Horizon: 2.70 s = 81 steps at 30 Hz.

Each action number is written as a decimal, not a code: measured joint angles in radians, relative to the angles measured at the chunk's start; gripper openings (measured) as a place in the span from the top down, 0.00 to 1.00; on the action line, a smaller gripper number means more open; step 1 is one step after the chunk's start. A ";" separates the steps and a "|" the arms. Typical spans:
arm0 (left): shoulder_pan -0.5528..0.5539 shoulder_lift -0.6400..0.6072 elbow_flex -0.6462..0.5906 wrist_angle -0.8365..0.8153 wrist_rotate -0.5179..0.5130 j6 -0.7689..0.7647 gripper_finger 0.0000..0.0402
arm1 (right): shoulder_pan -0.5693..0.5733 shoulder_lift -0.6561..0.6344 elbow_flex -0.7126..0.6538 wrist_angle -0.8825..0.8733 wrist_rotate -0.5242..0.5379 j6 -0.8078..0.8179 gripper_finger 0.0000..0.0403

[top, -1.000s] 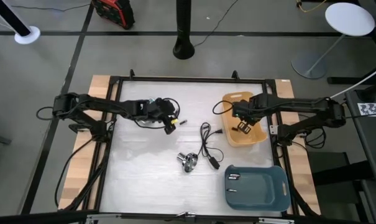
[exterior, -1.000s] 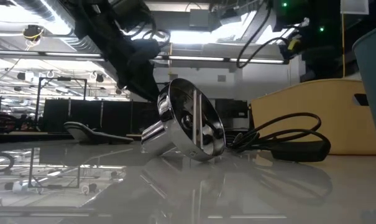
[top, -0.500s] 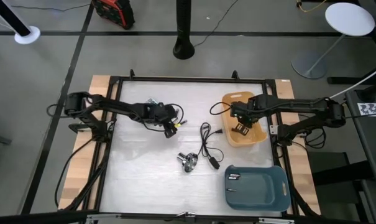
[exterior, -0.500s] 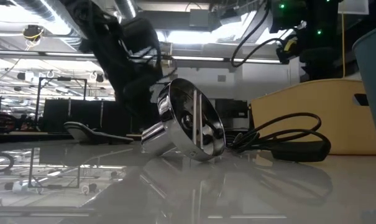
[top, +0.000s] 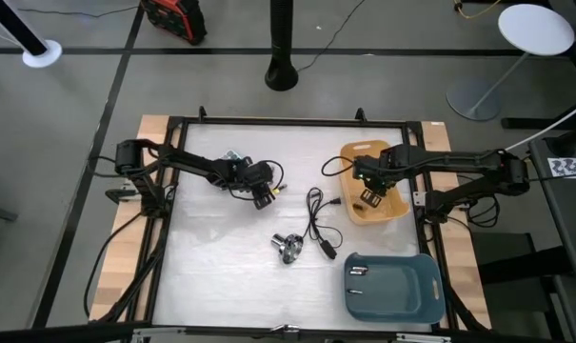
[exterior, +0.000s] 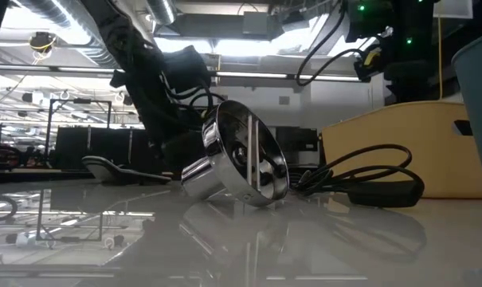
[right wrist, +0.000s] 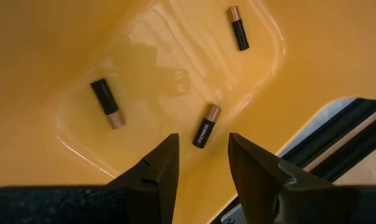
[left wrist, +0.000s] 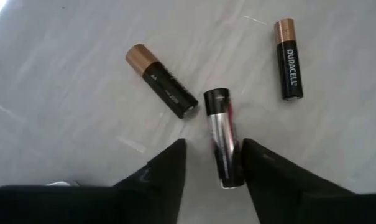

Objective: Sort batteries
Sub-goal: Put the white battery into the blue bin, then put the black battery into the yellow bin

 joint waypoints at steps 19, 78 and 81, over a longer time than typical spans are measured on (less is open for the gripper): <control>-0.090 -0.021 0.129 -0.015 0.181 -0.052 0.90 | 0.000 0.000 0.001 -0.002 0.000 -0.146 0.66; -0.475 0.409 0.780 0.386 0.126 0.063 0.62 | 0.000 -0.017 0.492 0.013 -0.004 -0.421 0.66; -0.448 0.343 0.779 0.207 0.125 0.053 0.64 | 0.000 -0.016 0.492 0.060 -0.054 -0.494 0.66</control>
